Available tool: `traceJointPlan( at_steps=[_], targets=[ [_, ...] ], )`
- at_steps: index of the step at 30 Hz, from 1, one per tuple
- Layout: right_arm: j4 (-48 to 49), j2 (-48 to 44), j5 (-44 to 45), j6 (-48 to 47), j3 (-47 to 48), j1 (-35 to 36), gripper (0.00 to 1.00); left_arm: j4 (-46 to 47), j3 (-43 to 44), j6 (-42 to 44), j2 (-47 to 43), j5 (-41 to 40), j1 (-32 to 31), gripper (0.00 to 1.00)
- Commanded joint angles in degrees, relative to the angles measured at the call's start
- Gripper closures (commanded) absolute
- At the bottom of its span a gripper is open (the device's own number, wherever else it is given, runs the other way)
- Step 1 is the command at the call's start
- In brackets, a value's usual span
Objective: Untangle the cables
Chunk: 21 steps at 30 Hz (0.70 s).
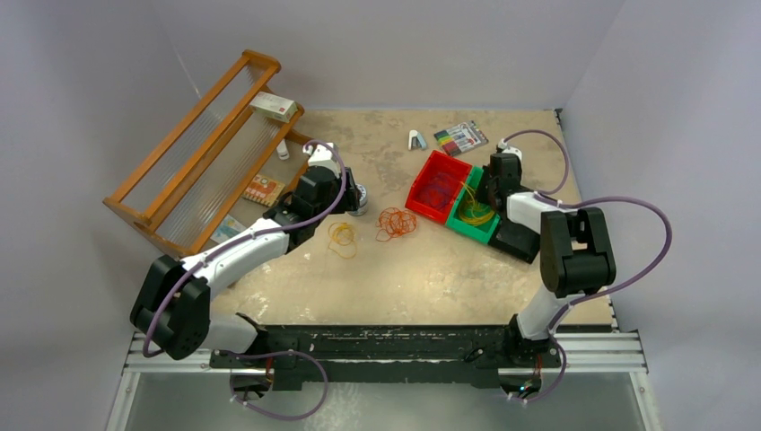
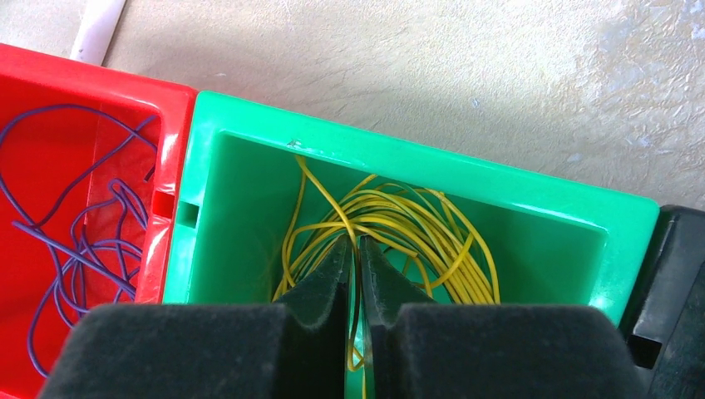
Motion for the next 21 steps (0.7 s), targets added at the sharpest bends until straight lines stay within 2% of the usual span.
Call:
traceJointPlan(
  at_steps=[1,21],
  targets=[
    [-2.1,-2.0,-0.6,0.8,0.5,0.0,0.90,0.9,-0.3,-0.7,-2.5,-1.3,0.3,0.44],
    [-7.8,-15.2,4.7,-0.9,1.9,0.0,0.62,1.3,-0.3,-1.2,-2.5,-1.3,0.4,0.43]
  ],
)
